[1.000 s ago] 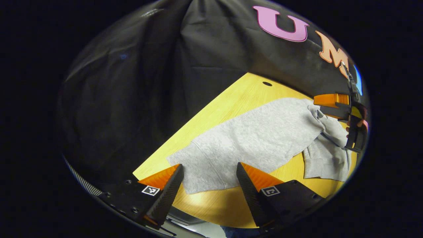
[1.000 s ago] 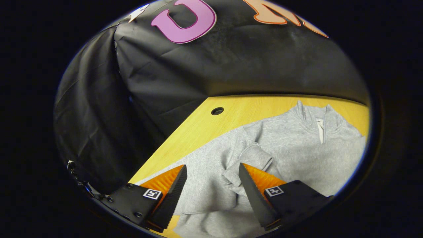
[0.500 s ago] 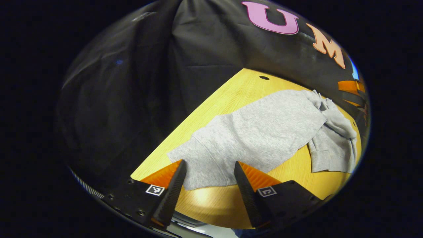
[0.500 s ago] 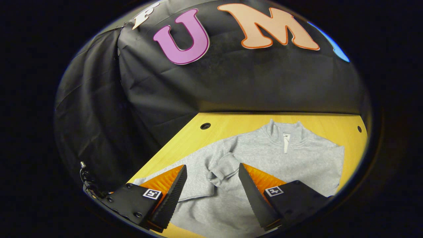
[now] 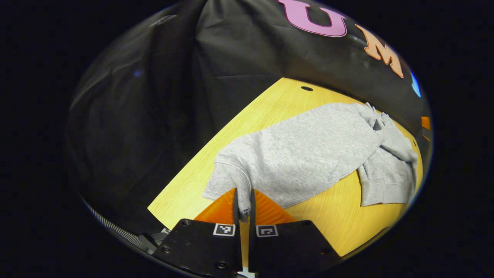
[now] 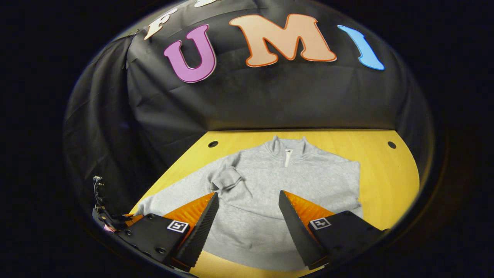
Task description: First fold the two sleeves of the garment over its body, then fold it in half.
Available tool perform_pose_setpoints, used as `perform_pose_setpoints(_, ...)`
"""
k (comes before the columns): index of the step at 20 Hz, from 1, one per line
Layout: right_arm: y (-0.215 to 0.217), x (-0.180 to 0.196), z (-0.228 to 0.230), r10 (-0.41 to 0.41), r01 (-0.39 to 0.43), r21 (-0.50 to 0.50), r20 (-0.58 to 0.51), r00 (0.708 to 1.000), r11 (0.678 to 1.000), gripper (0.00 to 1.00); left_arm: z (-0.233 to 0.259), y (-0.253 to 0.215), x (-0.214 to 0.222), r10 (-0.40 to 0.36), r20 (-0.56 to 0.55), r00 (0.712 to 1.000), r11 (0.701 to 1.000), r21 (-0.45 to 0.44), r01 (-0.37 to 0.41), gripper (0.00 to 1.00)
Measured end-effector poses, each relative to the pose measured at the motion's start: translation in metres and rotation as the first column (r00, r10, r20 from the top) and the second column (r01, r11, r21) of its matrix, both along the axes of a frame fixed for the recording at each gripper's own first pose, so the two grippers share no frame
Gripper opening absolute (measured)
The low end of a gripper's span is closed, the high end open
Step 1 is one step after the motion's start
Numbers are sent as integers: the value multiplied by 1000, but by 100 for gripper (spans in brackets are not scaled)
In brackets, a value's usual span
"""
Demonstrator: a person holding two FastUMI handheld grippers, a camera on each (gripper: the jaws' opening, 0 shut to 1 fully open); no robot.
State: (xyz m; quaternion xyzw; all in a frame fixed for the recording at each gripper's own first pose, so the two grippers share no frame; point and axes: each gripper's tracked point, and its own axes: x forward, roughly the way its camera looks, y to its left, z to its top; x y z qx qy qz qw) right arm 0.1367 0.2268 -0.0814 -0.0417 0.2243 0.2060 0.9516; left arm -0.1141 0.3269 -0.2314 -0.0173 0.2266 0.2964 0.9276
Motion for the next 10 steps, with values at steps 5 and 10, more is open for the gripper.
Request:
perform_pose_setpoints(5,-48,-8,9,-86,86,15,2,996,996,98,2,-17,13,15,9,1000,997,-70,-14,0)
perform_pose_setpoints(10,-84,-8,16,-143,143,27,0,990,989,98,38,-68,59,-90,63,994,992,-85,95,0)
